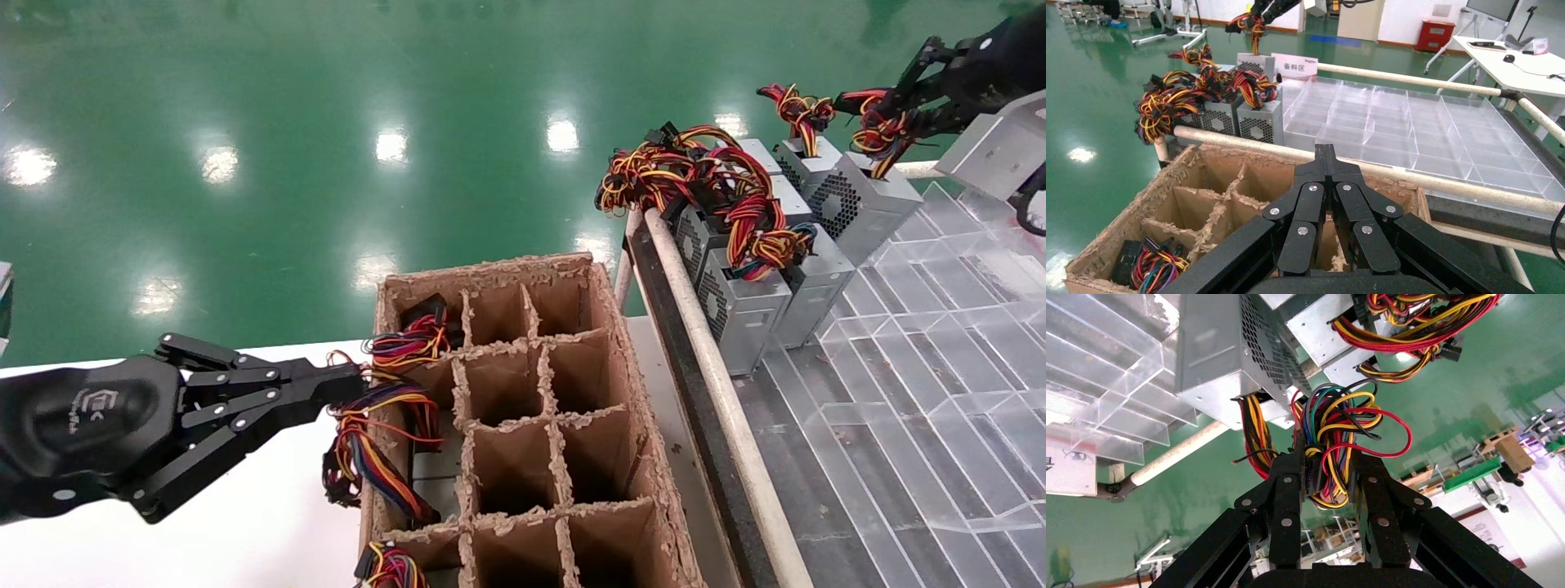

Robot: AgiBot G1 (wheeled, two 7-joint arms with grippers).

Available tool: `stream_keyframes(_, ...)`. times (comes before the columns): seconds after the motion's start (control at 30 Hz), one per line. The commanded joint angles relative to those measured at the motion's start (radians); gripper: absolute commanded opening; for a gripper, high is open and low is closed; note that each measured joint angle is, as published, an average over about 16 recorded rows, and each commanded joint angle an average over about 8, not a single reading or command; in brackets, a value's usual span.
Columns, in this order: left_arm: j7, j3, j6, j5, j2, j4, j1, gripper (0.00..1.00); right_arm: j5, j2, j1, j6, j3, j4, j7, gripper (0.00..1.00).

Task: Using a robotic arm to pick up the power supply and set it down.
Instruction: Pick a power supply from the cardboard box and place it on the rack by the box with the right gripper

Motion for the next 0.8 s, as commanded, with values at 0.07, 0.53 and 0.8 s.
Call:
stream_keyframes(0.07, 0.000, 0.000, 0.000, 0.000, 0.000, 0.000, 0.000, 0.00, 0.003, -0.001, -0.004, 0.003, 0.002, -0.003, -0.002, 0.00)
stream_keyframes(0.53, 0.000, 0.000, 0.000, 0.000, 0.000, 0.000, 0.000, 0.00, -0.007, 0.002, -0.046, 0.149, -0.005, -0.021, 0.010, 0.00)
stream_keyframes(0.8, 0.000, 0.000, 0.000, 0.000, 0.000, 0.000, 0.000, 0.00, -0.003, 0.002, -0.040, 0.131, -0.002, -0.017, 0.012, 0.00)
